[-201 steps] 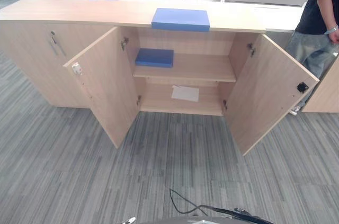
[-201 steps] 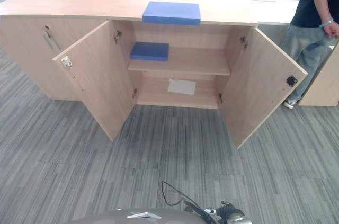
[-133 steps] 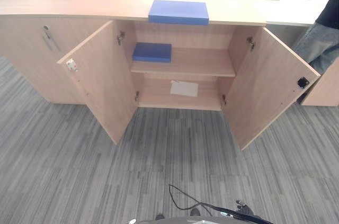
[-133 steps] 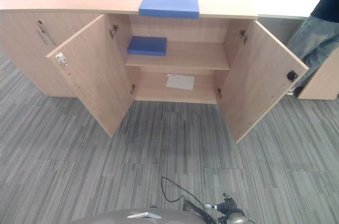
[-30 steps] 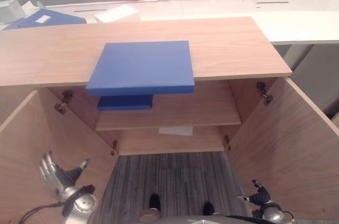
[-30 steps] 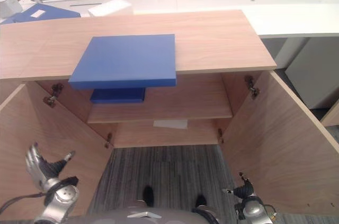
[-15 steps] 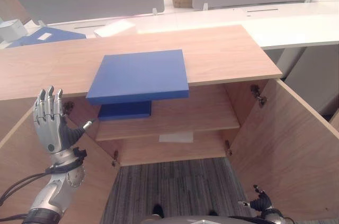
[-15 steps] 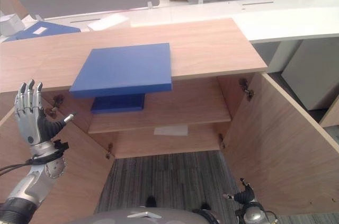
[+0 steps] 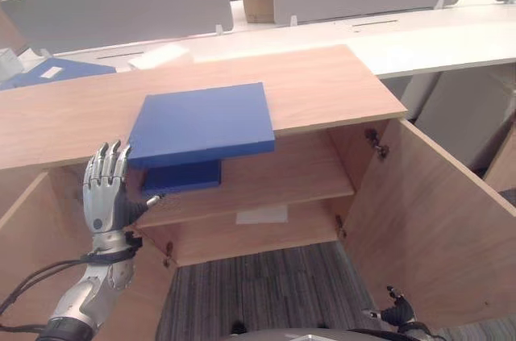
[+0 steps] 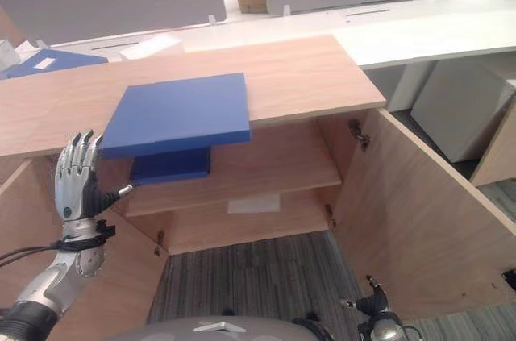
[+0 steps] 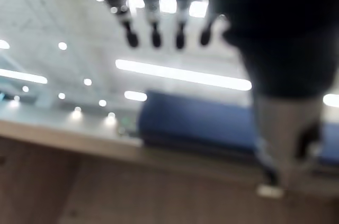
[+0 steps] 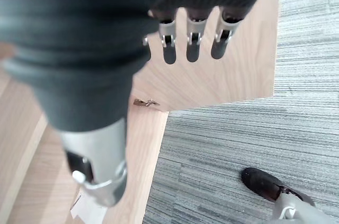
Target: Put the empty folder in the office cabinet
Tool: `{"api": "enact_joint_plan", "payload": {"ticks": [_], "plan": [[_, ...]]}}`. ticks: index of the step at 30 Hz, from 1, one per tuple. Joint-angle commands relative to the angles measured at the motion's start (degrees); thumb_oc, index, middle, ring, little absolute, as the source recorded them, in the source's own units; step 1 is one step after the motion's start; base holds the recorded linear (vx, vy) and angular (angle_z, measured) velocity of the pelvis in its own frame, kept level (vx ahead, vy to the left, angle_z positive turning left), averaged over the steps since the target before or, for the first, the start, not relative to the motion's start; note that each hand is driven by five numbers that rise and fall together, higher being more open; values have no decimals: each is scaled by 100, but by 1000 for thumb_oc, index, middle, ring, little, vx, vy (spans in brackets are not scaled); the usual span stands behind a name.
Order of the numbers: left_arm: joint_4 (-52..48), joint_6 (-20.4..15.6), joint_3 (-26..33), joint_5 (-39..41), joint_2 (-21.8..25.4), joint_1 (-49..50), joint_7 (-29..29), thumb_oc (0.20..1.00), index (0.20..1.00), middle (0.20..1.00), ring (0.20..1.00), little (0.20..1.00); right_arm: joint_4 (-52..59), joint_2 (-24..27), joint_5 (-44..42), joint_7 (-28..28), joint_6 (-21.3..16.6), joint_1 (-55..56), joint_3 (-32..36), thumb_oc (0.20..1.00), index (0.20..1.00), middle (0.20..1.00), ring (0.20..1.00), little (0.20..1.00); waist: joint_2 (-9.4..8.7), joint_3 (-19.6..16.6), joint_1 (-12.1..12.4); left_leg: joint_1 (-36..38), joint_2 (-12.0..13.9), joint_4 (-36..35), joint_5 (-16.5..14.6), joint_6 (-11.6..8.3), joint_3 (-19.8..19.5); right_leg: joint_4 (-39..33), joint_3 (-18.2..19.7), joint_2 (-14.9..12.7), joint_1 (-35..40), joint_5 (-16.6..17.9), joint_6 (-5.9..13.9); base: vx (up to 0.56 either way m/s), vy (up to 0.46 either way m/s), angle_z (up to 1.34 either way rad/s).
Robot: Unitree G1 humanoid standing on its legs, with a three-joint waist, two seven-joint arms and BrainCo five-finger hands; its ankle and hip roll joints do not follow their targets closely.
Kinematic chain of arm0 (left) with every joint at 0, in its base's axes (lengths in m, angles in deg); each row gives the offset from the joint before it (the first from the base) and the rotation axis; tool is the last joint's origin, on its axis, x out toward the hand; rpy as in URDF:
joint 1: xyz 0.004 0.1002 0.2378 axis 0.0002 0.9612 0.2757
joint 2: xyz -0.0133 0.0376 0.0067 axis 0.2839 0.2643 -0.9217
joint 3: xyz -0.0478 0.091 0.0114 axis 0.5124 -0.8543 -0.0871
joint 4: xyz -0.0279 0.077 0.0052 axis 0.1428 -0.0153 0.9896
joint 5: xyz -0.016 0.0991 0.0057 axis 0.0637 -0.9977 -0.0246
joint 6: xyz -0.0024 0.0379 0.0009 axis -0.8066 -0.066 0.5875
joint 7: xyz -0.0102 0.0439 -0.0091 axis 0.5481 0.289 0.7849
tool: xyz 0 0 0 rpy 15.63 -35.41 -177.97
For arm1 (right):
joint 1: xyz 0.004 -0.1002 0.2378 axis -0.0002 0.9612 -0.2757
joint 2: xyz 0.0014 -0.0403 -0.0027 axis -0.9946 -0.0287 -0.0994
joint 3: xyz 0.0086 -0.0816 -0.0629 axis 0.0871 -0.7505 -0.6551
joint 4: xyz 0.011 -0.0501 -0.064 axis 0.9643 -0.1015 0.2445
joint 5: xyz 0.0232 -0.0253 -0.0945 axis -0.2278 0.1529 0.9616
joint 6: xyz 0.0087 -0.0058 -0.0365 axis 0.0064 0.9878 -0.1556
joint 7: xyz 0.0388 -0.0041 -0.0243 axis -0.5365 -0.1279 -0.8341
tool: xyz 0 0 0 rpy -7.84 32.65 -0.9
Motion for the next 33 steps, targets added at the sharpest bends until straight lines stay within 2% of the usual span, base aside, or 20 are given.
{"api": "enact_joint_plan", "payload": {"ticks": [1, 9, 16, 17, 18, 21, 27, 29, 33], "plan": [[229, -103, 11, -152, 519, -913, 95, 1000, 1000, 1000, 1000, 1000, 164, 16, -32, 114, -129, -387, 63, 1000, 1000, 1000, 1000, 1000, -282, 235, -61, 397, 6, 8, -939, -32, 102, 18, 21, -378, 90, -242, 338, 11, 23, -5], [1114, 27, -326, -263, 504, -1423, 464, 1000, 1000, 1000, 1000, 1000, 198, 84, 27, 91, -132, -321, -24, 1000, 1000, 1000, 1000, 1000, -272, 162, -278, 498, -8, 8, -981, -11, 233, 18, 144, -381, 101, -219, 373, 19, 16, -5], [1971, 122, -540, -395, 418, -1860, 379, 1000, 1000, 1000, 1000, 1000, 229, 176, 54, 78, -209, -288, -66, 1000, 1000, 1000, 1000, 1000, -266, 133, -440, 569, -22, 8, -1013, 8, 320, 18, 244, -382, 118, -211, 388, 15, 33, -10], [2117, 160, -559, -357, 397, -1913, 296, 705, 705, 705, 705, 705, 211, 189, 76, 60, -236, -292, -60, 1000, 1000, 1000, 1000, 1000, -264, 129, -468, 588, -26, 8, -1020, 10, 334, 18, 262, -378, 126, -211, 389, 31, 38, -8], [2249, 153, -579, -369, 364, -1947, 289, 200, 200, 200, 200, 200, 188, 191, 94, 57, -258, -295, -63, 1000, 1000, 1000, 1000, 1000, -261, 125, -482, 605, -28, 8, -1027, 15, 347, 18, 270, -379, 135, -213, 390, 44, 41, -12], [2587, 51, -645, -346, 334, -2071, 285, 200, 200, 200, 200, 200, 146, 223, 134, 31, -319, -319, -55, 1000, 1000, 1000, 1000, 1000, -246, 113, -527, 645, -41, 8, -1047, 26, 382, 18, 302, -382, 147, -208, 401, 25, 25, -11], [2626, -133, -649, -297, 384, -2140, 322, 200, 200, 200, 200, 200, 190, 269, 158, 107, -542, -327, -44, 1000, 1000, 1000, 1000, 1000, -225, 122, -541, 671, -60, 8, -1063, 43, 388, 18, 292, -399, 160, -202, 405, 0, 0, 0], [2426, -264, -610, -172, 423, -2093, 451, 200, 200, 200, 200, 200, 369, 300, 158, 131, -668, -336, -49, 1000, 1000, 1000, 1000, 1000, -237, 136, -520, 682, -69, 8, -1080, 53, 366, 18, 268, -408, 175, -208, 405, 0, 0, 0], [1747, -606, -402, 288, 628, -1970, 471, 200, 200, 200, 200, 200, 977, 403, 85, 83, -655, -324, -79, 1000, 1000, 1000, 1000, 1000, -266, 159, -457, 665, -67, 8, -1079, 61, 313, 18, 214, -422, 179, -218, 398, 0, 0, 0]]}}
